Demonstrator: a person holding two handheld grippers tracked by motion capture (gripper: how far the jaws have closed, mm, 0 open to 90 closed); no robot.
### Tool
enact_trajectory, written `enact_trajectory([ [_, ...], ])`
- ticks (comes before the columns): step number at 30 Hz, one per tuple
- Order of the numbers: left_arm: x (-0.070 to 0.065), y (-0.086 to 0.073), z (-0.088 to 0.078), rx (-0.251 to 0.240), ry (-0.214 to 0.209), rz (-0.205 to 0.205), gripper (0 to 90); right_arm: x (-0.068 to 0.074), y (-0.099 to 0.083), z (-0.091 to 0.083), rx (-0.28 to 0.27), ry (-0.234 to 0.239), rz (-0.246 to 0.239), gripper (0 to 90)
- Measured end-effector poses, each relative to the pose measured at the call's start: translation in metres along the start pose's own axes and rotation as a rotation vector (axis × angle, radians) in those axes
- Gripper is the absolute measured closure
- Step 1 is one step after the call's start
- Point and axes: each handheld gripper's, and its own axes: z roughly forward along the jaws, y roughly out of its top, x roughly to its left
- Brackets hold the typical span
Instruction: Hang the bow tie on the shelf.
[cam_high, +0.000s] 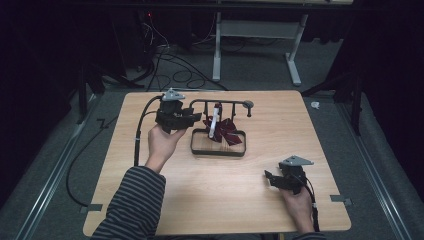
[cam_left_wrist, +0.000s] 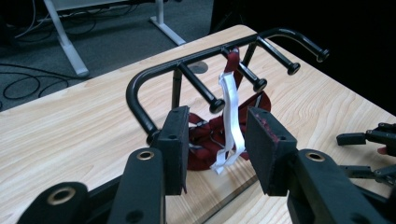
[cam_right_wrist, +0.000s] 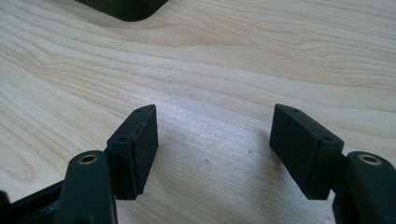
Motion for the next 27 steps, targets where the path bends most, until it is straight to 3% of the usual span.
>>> enact_trajectory([
  [15,0.006,-0.014,-0.023,-0.03,0.019,-0.015,59.5,0.0,0.0,0.0,0.0,-0.001,-0.001,33.7],
  [27,0.009,-0.026,-0.035,-0.018,0.035,-0.02,58.9,0.0,0.0,0.0,0.001,-0.002,-0.001,33.7],
])
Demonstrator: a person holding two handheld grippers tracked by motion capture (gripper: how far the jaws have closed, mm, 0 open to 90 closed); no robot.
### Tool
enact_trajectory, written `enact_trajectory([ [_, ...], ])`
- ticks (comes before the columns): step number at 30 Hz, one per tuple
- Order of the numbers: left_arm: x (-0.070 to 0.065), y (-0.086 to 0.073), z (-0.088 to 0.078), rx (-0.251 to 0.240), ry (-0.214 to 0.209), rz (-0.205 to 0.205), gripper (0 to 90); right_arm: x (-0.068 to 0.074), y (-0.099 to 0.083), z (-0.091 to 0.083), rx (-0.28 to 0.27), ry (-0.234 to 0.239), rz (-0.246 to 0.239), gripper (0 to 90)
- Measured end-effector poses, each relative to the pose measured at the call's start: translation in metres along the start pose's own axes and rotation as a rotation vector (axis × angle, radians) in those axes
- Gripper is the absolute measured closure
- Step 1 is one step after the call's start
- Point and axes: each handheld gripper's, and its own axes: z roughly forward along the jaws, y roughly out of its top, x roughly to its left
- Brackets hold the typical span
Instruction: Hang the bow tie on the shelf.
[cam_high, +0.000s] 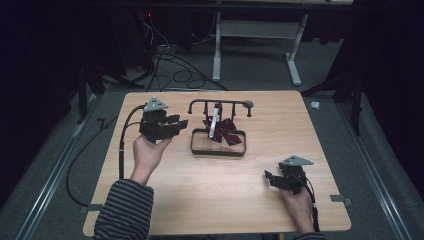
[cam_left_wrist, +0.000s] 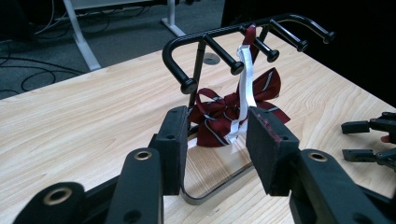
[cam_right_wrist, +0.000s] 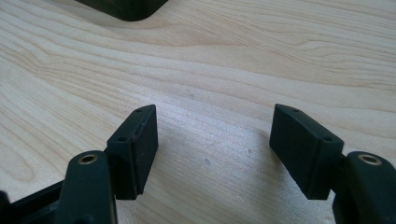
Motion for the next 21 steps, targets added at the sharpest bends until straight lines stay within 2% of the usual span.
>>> enact_trajectory([
  [6,-0.003,-0.003,-0.005,0.001,-0.004,0.007,58.9,0.0,0.0,0.0,-0.001,0.001,0.001,33.7],
  [12,-0.001,-0.012,-0.007,-0.002,-0.006,-0.015,58.7,0.0,0.0,0.0,-0.003,0.002,0.0,33.7],
  [21,-0.001,-0.022,-0.011,0.001,-0.003,-0.02,58.5,0.0,0.0,0.0,-0.002,0.002,0.001,33.7],
])
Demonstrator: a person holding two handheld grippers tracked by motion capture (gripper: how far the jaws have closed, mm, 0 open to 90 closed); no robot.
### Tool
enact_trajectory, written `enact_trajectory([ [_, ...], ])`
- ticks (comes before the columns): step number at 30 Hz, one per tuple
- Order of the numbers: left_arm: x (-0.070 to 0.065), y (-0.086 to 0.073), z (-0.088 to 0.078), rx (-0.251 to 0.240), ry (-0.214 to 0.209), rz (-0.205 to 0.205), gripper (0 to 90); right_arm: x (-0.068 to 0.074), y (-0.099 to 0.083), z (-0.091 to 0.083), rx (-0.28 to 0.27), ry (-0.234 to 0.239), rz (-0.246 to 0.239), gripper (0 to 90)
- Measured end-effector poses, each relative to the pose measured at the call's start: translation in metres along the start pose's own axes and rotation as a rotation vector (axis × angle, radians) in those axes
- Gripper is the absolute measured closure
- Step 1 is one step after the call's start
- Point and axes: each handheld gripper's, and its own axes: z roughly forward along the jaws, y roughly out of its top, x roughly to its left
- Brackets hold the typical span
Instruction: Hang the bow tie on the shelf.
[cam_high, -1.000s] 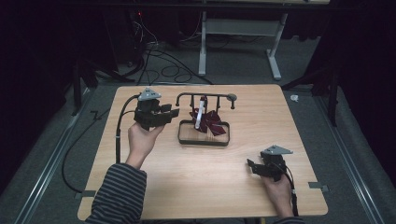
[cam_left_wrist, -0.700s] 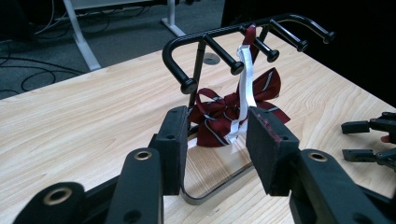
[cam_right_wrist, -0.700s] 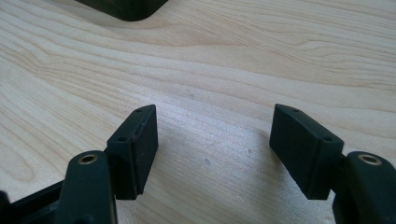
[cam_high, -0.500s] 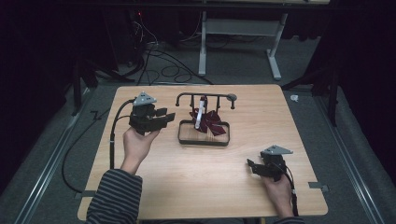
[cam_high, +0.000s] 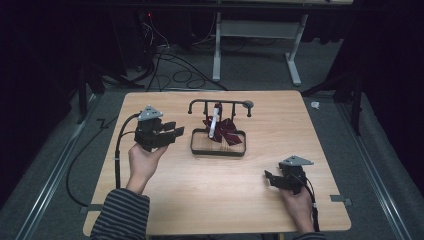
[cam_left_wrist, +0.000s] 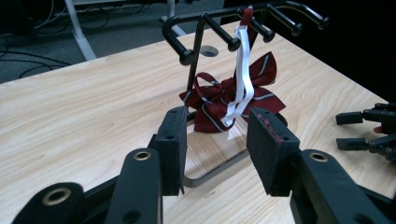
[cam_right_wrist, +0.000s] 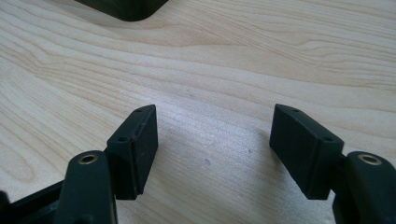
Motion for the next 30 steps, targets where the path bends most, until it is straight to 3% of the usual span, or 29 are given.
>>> enact_trajectory([
  [7,0.0,-0.008,-0.003,0.004,0.0,-0.007,58.2,0.0,0.0,0.0,0.001,0.0,-0.001,33.6],
  [11,-0.001,-0.012,-0.006,-0.001,-0.026,-0.024,58.1,0.0,0.0,0.0,0.002,-0.001,-0.001,33.6],
  [20,-0.008,-0.02,-0.013,-0.015,-0.037,-0.018,58.0,0.0,0.0,0.0,0.002,-0.001,-0.002,33.5],
  [30,-0.008,-0.038,-0.017,-0.01,-0.018,-0.034,57.6,0.0,0.0,0.0,0.002,-0.003,-0.003,33.6],
])
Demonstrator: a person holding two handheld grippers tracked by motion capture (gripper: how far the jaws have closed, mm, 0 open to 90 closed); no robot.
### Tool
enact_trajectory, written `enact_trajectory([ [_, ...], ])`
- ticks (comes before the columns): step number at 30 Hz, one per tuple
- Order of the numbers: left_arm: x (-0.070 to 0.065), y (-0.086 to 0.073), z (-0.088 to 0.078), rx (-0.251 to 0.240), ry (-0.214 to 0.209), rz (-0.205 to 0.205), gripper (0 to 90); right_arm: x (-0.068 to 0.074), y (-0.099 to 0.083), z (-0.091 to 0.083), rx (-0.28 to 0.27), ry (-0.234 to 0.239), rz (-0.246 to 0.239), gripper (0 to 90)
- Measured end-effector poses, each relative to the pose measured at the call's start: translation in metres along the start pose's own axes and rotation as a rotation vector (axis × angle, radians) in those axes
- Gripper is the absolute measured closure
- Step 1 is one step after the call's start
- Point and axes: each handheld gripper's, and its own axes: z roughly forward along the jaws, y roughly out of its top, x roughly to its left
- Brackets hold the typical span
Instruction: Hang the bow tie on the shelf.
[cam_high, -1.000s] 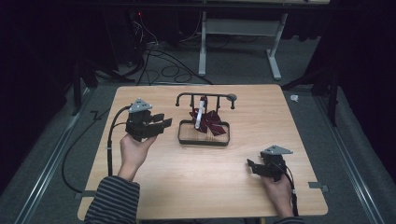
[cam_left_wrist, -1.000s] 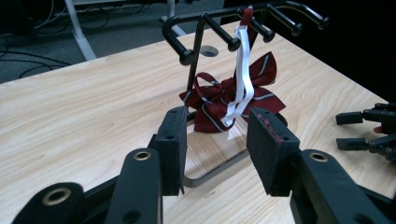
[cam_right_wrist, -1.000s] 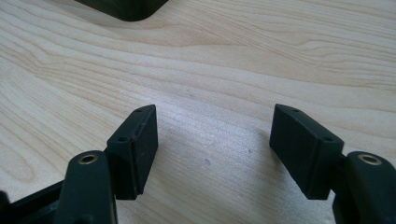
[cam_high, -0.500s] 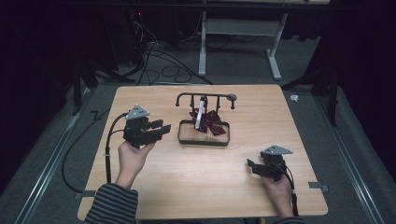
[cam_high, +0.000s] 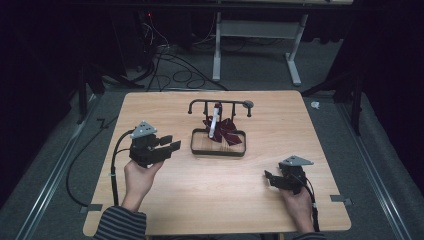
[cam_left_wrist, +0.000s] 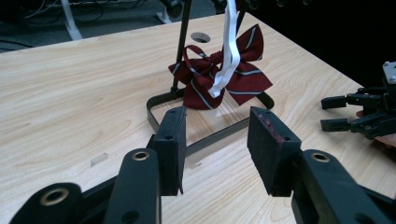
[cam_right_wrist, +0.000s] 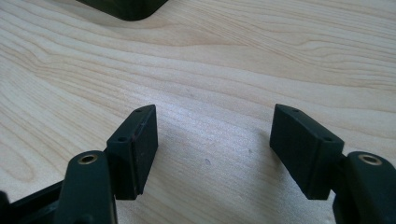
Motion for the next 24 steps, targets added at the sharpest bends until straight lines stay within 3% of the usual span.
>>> enact_trajectory([
  [8,0.003,-0.013,-0.002,0.001,0.007,-0.023,57.7,0.0,0.0,0.0,0.0,-0.001,-0.002,33.6],
  [24,0.013,-0.048,0.0,0.048,0.062,-0.067,57.4,0.0,0.0,0.0,0.0,-0.002,-0.003,33.6],
])
